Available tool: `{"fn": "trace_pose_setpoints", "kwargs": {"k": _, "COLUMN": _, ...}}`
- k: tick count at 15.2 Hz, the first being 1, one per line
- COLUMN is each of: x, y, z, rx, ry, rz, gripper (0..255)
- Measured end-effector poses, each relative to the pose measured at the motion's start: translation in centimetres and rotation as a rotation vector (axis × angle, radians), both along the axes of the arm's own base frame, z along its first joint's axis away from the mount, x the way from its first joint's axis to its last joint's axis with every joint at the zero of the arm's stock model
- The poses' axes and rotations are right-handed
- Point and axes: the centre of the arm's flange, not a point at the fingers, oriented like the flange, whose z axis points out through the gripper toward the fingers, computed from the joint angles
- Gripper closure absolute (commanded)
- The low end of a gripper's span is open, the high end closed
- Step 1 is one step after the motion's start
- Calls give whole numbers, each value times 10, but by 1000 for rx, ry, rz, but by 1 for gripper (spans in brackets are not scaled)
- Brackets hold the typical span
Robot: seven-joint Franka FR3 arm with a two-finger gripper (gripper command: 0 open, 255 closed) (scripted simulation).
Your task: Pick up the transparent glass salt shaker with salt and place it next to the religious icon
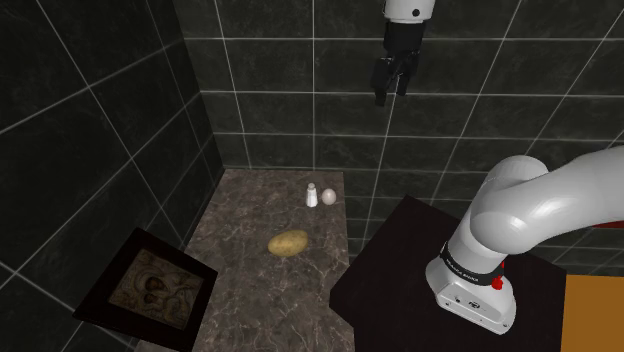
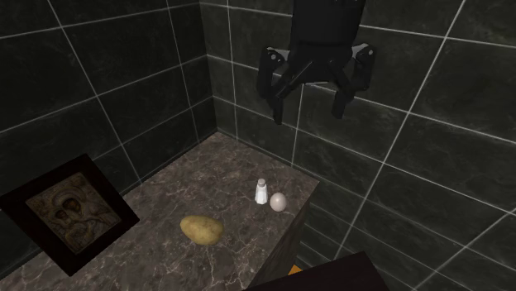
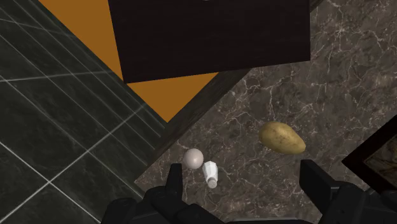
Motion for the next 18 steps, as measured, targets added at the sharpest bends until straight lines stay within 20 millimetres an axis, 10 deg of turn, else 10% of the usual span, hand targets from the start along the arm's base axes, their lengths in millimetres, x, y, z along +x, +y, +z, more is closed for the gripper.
{"fn": "trace_pose_setpoints", "kwargs": {"k": 18, "x": 106, "y": -10, "z": -176, "rx": 8, "ry": -18, "rz": 6, "gripper": 0}}
